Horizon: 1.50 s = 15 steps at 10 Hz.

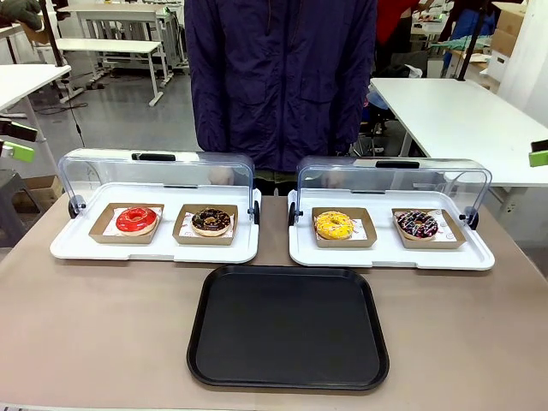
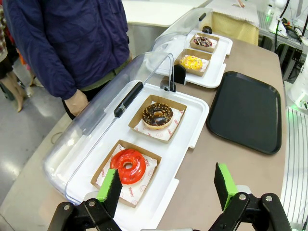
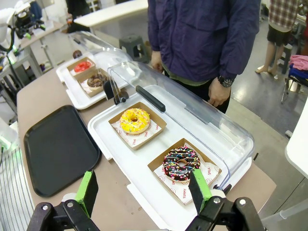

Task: Move the second donut from the left to the tray.
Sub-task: Pick up the Paper togo box containing the Donut indicated by the person and place it on the Handle tray.

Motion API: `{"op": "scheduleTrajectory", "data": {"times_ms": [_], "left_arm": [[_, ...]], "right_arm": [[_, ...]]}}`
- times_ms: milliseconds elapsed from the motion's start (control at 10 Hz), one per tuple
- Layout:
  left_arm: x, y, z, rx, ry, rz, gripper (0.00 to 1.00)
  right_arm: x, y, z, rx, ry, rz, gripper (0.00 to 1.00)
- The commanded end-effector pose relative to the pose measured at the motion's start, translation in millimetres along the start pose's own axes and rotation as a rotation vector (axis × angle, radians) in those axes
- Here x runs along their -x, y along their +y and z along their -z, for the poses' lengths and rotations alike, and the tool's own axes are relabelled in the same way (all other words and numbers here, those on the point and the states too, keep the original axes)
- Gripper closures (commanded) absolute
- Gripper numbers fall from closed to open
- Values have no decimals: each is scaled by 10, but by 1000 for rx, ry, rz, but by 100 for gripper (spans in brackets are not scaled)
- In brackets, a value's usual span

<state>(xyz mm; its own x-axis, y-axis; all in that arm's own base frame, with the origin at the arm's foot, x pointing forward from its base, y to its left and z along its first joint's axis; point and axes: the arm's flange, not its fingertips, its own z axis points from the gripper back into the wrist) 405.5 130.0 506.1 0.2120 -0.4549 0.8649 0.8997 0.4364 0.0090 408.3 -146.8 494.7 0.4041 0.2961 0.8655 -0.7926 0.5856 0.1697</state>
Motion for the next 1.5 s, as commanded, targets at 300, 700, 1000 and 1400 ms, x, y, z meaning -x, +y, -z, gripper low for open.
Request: {"op": "scheduleTrajectory", "data": {"times_ms": [300, 700, 1000, 1400], "left_arm": [[-17, -6, -3, 4, -9, 5, 0], [-17, -6, -3, 4, -9, 5, 0], [-17, -6, -3, 4, -9, 5, 0], [-17, -6, -3, 4, -9, 5, 0]], "right_arm": [[-11, 4, 3, -2, -6, -3, 0], [-11, 4, 3, -2, -6, -3, 0], [-11, 4, 3, -2, -6, -3, 0], [-11, 4, 3, -2, -6, -3, 0]]}}
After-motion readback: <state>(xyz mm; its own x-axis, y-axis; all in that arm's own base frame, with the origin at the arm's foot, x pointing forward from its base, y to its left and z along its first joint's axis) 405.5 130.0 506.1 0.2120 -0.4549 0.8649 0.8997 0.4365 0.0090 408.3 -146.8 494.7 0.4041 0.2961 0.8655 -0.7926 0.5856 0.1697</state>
